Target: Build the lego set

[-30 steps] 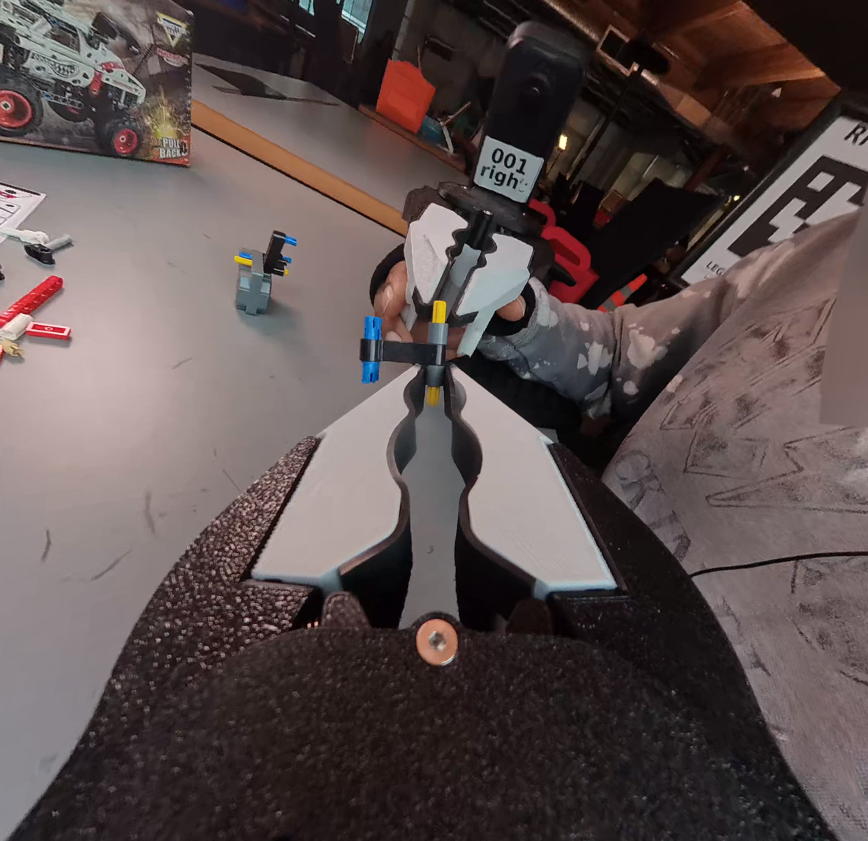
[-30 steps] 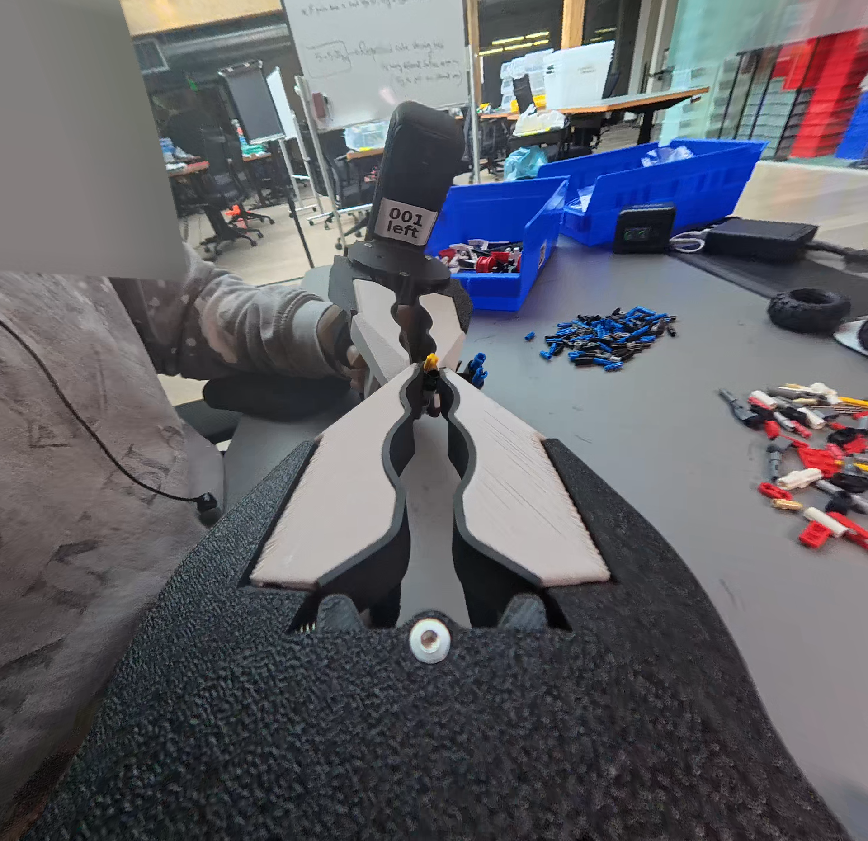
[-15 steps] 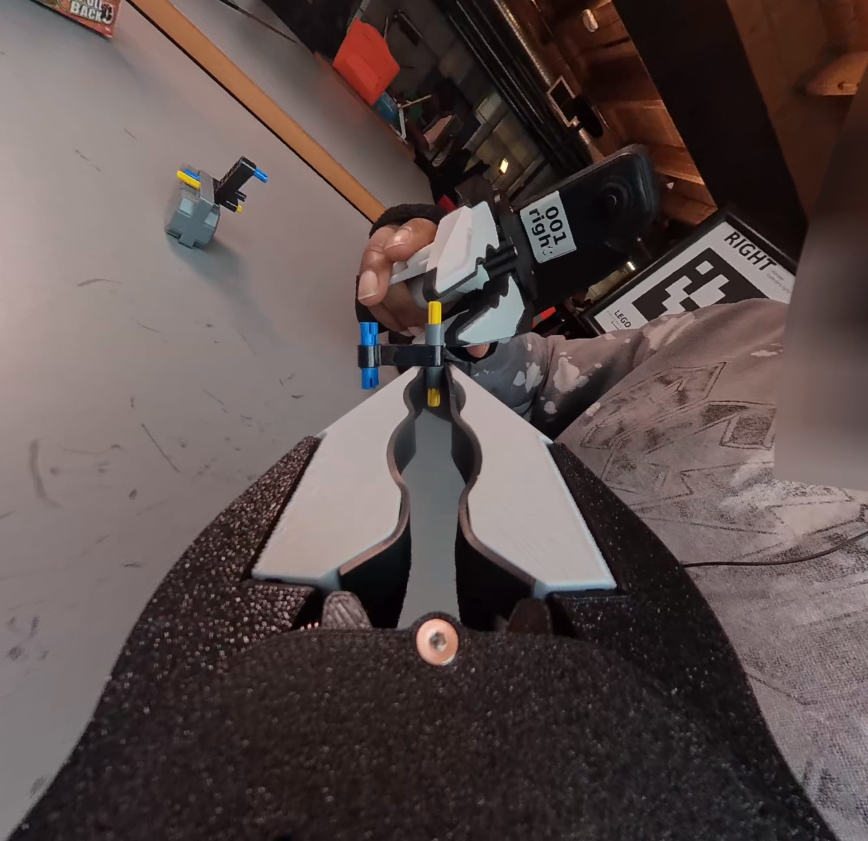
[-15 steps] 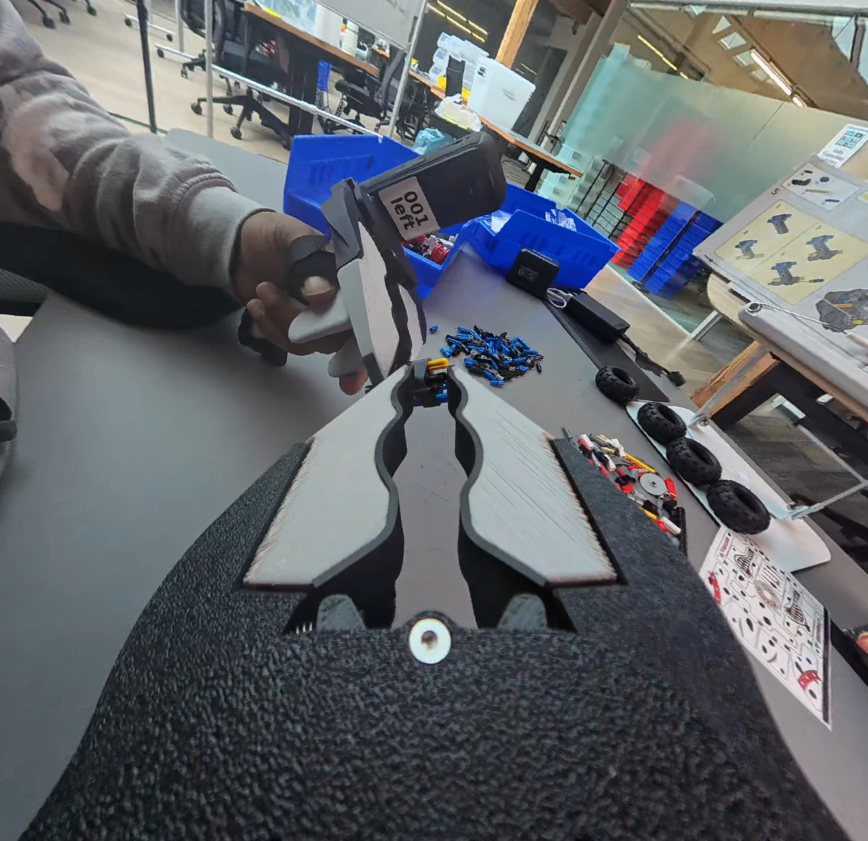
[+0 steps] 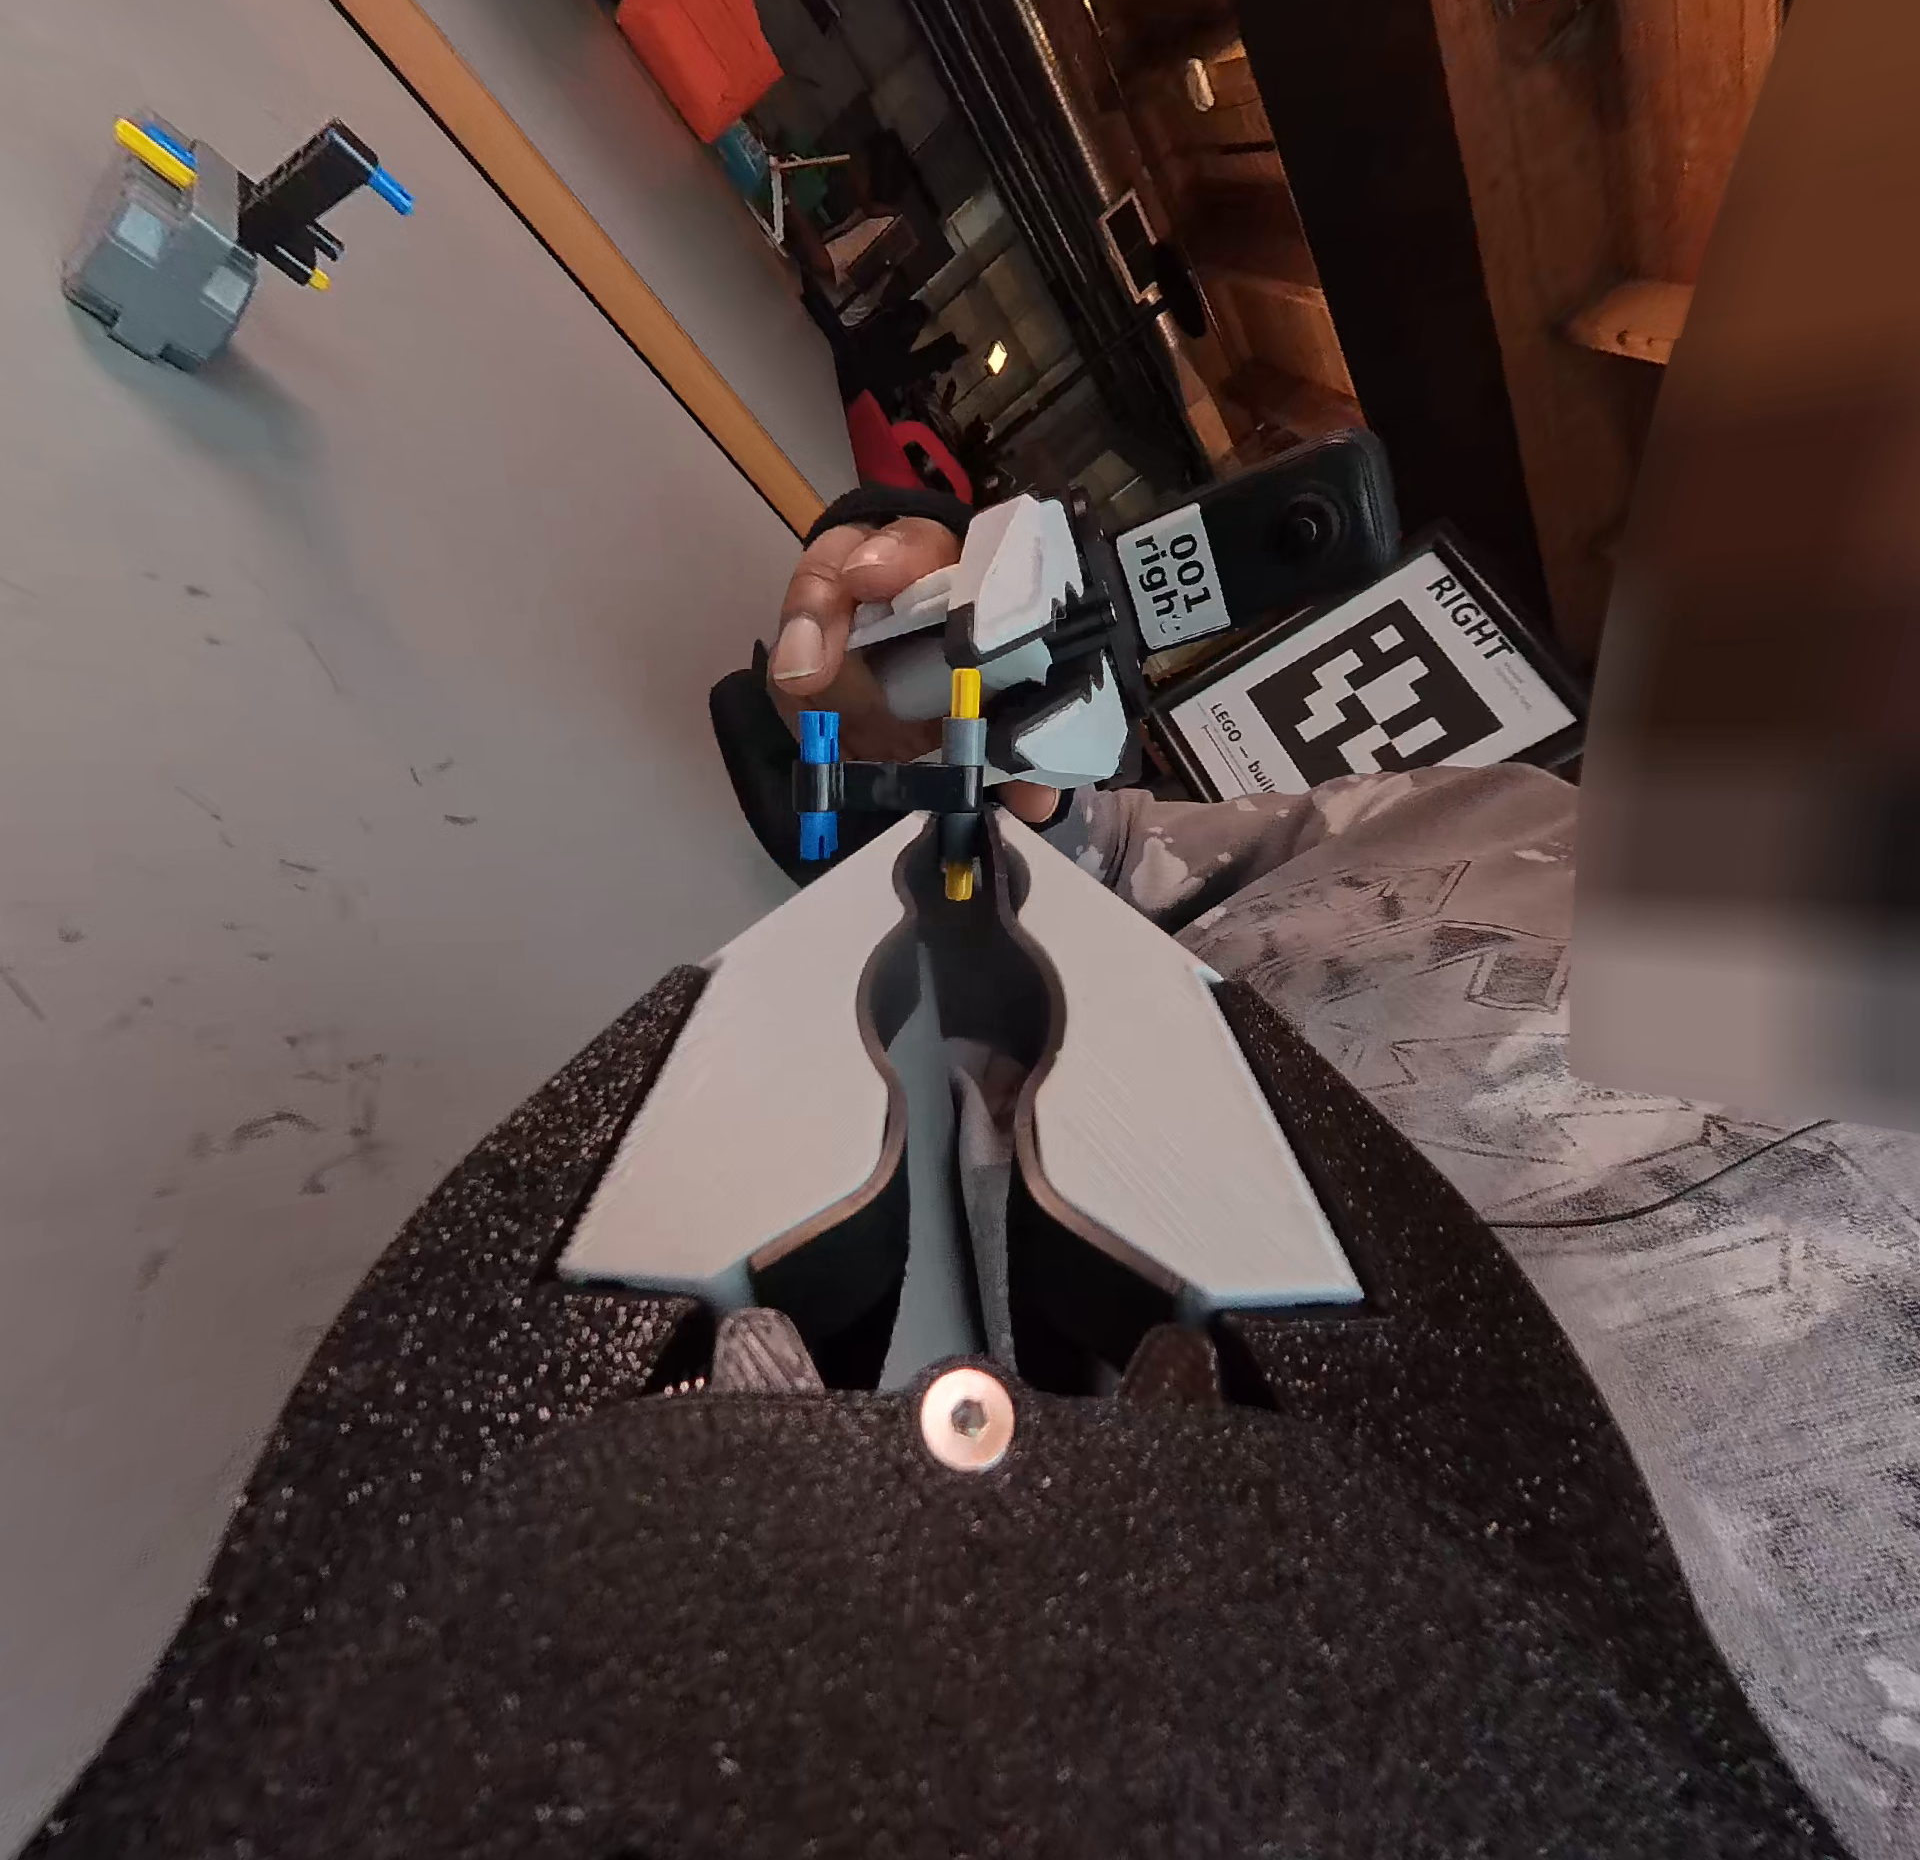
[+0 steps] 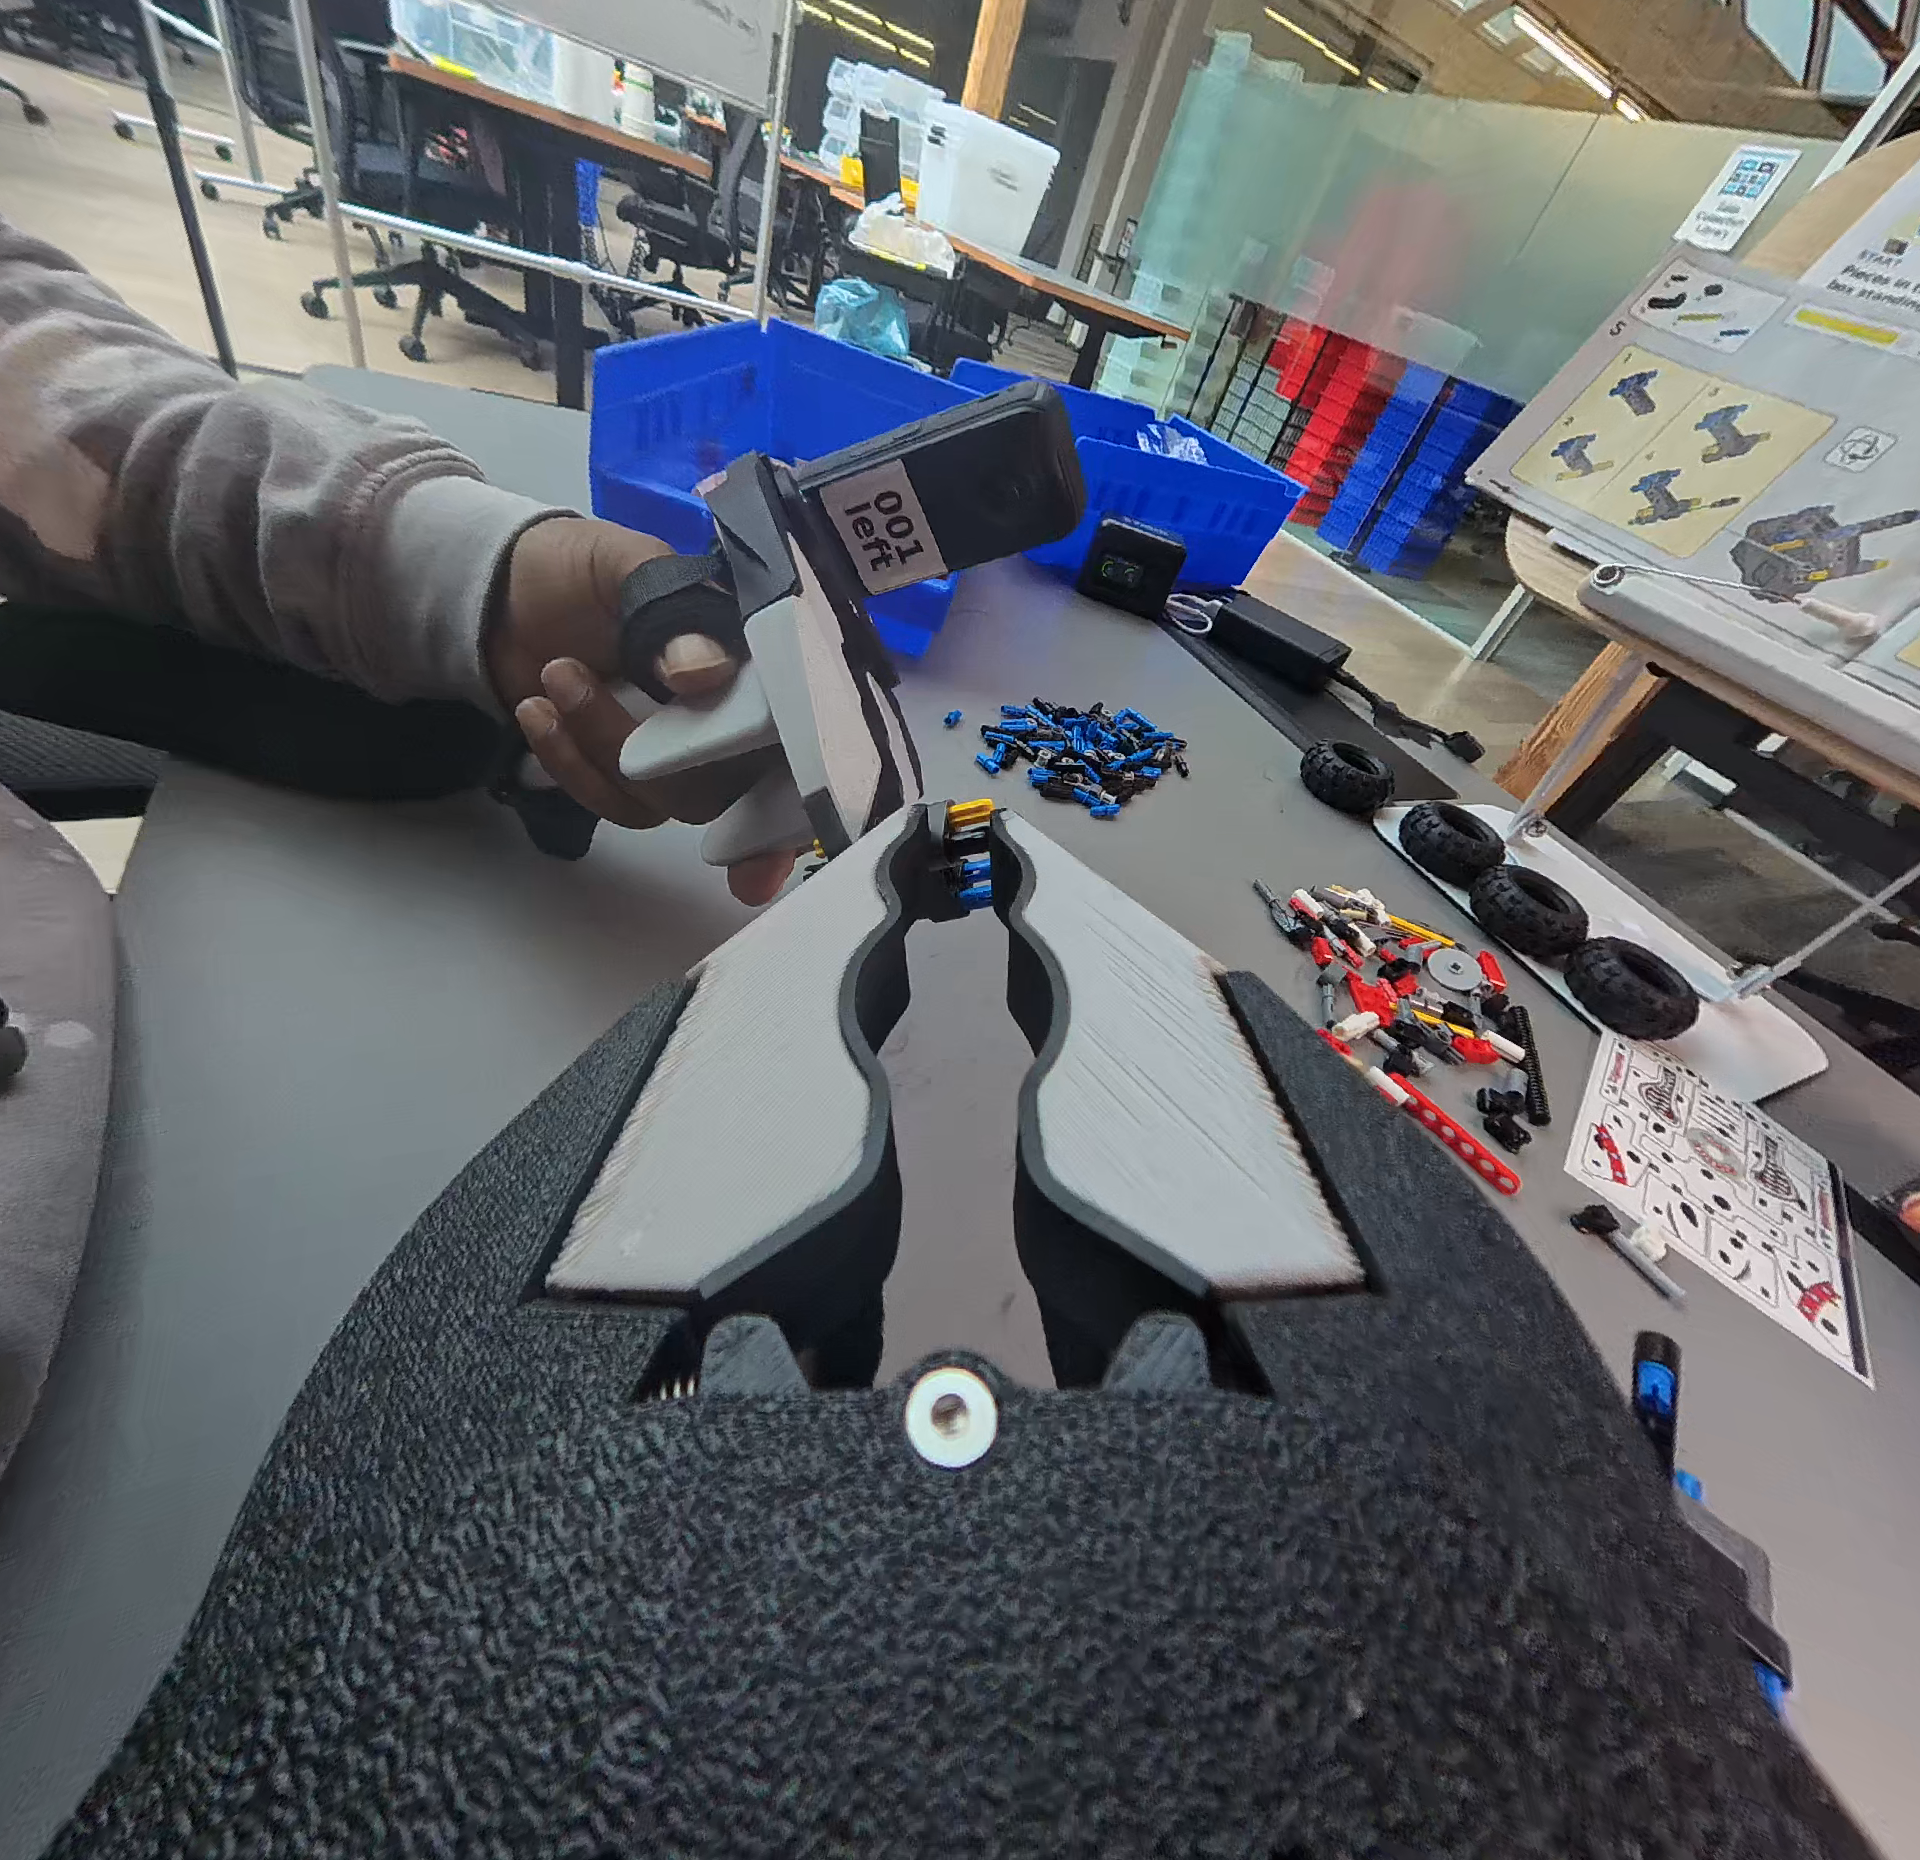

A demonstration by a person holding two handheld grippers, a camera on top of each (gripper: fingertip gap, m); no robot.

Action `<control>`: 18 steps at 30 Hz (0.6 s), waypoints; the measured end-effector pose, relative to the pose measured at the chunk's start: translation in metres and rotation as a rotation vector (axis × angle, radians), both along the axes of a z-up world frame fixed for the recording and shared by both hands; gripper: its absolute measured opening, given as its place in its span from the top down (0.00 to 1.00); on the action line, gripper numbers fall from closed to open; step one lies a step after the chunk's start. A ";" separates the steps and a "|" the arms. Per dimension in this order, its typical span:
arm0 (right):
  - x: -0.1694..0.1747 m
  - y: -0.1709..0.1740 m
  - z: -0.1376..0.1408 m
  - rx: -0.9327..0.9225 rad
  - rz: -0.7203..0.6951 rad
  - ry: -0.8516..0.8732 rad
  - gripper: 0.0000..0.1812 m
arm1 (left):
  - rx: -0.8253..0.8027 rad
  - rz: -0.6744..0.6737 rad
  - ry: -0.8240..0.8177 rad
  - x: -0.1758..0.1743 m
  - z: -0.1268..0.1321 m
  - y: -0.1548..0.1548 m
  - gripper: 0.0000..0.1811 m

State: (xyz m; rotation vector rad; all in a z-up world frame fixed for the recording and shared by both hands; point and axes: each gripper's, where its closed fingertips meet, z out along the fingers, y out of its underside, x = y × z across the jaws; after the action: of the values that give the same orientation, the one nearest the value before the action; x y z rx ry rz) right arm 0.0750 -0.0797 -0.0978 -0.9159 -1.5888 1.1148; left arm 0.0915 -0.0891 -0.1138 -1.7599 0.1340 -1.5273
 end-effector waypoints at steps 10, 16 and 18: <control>0.014 -0.020 -0.018 0.180 -0.208 -0.071 0.96 | -0.001 -0.036 0.065 0.017 0.003 -0.027 0.97; 0.006 -0.031 -0.030 0.275 -0.338 -0.152 0.90 | -0.093 0.022 0.300 0.006 -0.020 -0.041 0.96; 0.003 -0.034 -0.039 0.399 -0.340 -0.214 0.86 | -0.144 0.028 0.404 0.004 -0.031 -0.046 0.96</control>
State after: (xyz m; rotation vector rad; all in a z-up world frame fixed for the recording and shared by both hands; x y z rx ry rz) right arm 0.0776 -0.1134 -0.1364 -1.0069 -1.6688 0.4530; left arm 0.0954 -0.1353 -0.1445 -2.1600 0.2034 -1.1686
